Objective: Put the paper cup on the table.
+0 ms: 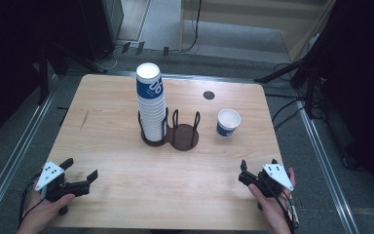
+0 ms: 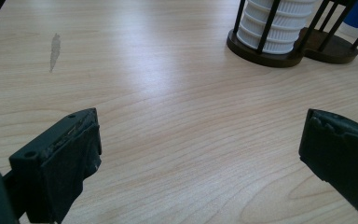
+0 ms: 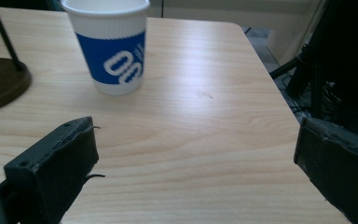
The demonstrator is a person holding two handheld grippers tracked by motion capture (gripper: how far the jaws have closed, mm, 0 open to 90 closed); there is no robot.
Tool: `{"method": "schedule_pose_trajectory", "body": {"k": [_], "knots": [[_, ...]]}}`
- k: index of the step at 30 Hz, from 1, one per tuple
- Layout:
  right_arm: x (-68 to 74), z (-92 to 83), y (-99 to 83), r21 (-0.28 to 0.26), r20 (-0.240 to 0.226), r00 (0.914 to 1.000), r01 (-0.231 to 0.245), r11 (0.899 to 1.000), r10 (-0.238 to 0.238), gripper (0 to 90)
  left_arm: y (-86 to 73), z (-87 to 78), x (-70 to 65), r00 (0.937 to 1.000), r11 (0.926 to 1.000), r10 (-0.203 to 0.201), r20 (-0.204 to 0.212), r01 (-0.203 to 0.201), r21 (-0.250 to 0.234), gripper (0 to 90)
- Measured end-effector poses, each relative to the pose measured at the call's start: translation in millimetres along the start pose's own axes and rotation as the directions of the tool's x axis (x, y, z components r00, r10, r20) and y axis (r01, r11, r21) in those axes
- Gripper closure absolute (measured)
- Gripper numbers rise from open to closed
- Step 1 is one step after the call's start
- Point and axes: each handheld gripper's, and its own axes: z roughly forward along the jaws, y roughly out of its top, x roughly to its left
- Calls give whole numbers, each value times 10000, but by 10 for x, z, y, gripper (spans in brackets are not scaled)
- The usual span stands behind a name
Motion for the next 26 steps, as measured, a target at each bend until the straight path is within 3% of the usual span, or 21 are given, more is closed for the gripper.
{"method": "schedule_pose_trajectory", "body": {"k": [13, 26], "knots": [[-250, 43, -168, 455, 506, 9987, -137, 9989, 114, 0, 1, 0, 3, 10000, 10000, 5, -18, -5, 49, 0], [-351, 15, -205, 740, 408, 9987, -325, 9967, 296, 0, 5, 9, 2, 9999, 9999, -35, -134, 36, 109, 0]]}}
